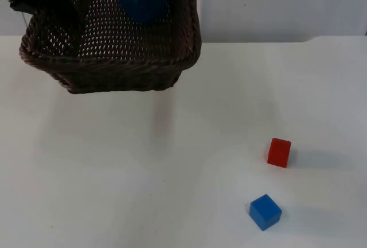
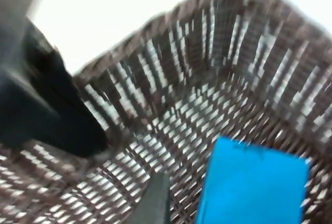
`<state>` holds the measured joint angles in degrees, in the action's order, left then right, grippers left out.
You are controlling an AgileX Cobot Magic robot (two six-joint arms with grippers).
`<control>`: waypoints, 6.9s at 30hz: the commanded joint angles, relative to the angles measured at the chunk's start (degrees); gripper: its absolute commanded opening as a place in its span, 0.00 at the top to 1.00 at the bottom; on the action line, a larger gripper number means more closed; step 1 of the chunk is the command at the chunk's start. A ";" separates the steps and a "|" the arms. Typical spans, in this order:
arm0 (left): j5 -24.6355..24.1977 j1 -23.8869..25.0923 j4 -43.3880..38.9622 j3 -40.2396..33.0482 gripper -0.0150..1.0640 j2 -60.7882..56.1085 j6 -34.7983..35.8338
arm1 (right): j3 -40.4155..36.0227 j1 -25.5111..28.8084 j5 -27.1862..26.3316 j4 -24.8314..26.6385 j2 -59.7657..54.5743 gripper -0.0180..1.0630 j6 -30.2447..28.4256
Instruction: Pick up the basket with the left hand and place the largest block into the basket with the right hand.
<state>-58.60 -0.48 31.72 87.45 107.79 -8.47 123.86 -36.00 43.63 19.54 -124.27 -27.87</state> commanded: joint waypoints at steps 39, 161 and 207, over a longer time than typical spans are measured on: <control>0.69 -0.12 1.66 0.19 0.99 -0.79 -3.46 | -11.70 0.48 19.76 0.09 27.53 0.20 2.99; 25.46 -10.33 13.43 -36.19 0.16 -24.33 -25.75 | -60.28 0.48 9.13 -11.75 86.24 0.20 13.55; 7.35 -10.33 -22.08 -55.27 0.16 -102.03 1.95 | -92.07 0.21 18.03 -11.72 124.27 0.20 22.46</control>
<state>-49.27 -10.68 13.30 32.40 8.37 -9.32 33.03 -35.76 61.74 7.90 -0.18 -6.13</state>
